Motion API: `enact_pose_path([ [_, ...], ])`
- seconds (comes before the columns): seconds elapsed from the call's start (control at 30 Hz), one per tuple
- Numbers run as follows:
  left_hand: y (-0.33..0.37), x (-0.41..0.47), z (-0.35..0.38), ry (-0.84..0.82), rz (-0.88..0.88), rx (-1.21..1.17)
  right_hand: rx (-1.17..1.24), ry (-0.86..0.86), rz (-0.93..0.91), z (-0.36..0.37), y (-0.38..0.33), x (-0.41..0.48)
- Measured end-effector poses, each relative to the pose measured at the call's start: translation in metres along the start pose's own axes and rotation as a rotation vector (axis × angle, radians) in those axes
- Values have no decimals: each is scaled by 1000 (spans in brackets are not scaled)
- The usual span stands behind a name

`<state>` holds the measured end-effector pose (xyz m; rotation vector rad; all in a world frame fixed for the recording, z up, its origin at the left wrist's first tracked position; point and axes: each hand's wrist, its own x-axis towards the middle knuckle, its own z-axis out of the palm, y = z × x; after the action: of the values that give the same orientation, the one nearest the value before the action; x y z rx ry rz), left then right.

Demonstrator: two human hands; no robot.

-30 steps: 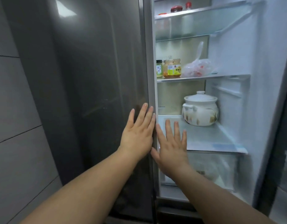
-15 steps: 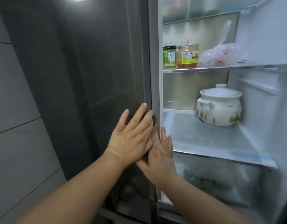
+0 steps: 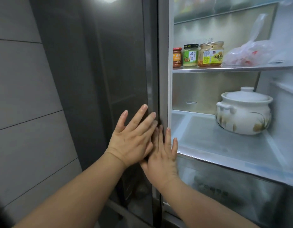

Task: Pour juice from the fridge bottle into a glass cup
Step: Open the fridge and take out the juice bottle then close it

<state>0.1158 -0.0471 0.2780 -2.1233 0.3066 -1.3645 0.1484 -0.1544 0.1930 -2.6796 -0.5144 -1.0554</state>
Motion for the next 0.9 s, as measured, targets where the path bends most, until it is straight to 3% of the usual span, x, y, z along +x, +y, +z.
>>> enact_pose_path([
  [0.23, -1, -1, -10, -23, -7, 32, 49, -20, -9, 0, -3, -3],
  [0.57, -6, -14, -13, 141, -3, 29, 153, 15, 4, -2, -15, -11],
  [0.8, -15, -32, -26, 216, -45, 49, 285, 116, -131, -9, -8, -27],
  [0.9, -11, -36, -39, 171, -111, 69, 404, 113, 37, -10, 10, -15],
])
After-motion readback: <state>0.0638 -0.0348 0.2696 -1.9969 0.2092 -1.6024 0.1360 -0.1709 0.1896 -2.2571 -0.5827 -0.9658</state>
